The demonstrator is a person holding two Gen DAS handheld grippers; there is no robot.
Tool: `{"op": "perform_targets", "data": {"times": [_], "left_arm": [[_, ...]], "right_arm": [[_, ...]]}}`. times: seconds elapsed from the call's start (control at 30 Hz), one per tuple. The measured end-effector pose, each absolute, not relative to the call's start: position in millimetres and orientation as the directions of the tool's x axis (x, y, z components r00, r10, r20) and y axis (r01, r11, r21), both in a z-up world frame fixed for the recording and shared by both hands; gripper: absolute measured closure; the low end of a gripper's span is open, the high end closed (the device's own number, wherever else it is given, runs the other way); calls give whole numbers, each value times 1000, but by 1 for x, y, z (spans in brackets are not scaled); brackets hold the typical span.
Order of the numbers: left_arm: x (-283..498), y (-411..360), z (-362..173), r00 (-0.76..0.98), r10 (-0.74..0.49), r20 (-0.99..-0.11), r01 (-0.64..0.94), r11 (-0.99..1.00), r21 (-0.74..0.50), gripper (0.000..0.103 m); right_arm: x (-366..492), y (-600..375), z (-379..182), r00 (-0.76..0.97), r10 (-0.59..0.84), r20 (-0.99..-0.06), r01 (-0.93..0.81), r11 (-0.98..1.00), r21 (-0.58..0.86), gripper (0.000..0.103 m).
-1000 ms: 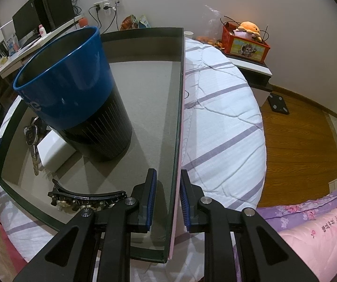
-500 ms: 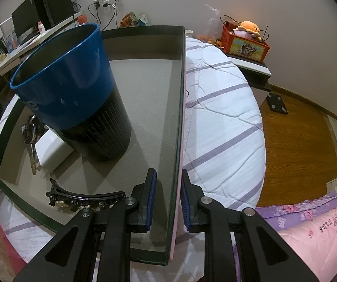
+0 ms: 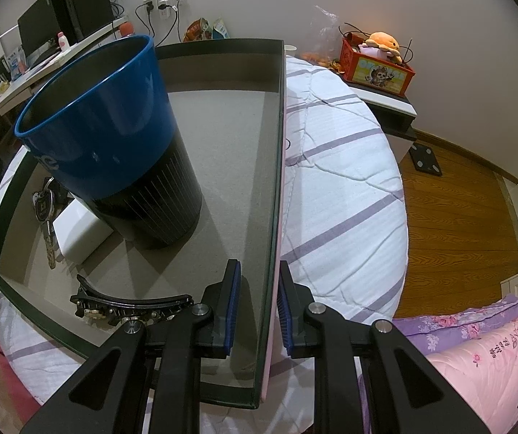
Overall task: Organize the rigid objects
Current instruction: 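Grasp the black TV remote lengthwise with the left tool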
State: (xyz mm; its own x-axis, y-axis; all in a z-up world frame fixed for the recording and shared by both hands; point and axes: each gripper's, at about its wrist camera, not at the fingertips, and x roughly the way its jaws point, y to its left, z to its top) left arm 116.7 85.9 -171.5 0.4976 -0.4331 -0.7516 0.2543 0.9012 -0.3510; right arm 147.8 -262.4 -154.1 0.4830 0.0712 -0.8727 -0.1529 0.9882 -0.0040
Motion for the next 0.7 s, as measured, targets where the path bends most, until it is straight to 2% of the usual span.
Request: {"op": "perform_targets", "data": {"times": [0.3, 0.47, 0.7], "left_arm": [[120, 86, -168, 503, -383, -775, 251, 923, -293, 86], [139, 74, -173, 506, -358, -785, 241, 932, -270, 80], [158, 68, -174, 515, -348, -784, 221, 937, -270, 79]], "right_arm": [[145, -263, -154, 482, 58, -874, -149, 989, -17, 82], [146, -262, -153, 482, 56, -875, -149, 989, -19, 82], [146, -261, -153, 482, 57, -874, -149, 989, -18, 82]]}}
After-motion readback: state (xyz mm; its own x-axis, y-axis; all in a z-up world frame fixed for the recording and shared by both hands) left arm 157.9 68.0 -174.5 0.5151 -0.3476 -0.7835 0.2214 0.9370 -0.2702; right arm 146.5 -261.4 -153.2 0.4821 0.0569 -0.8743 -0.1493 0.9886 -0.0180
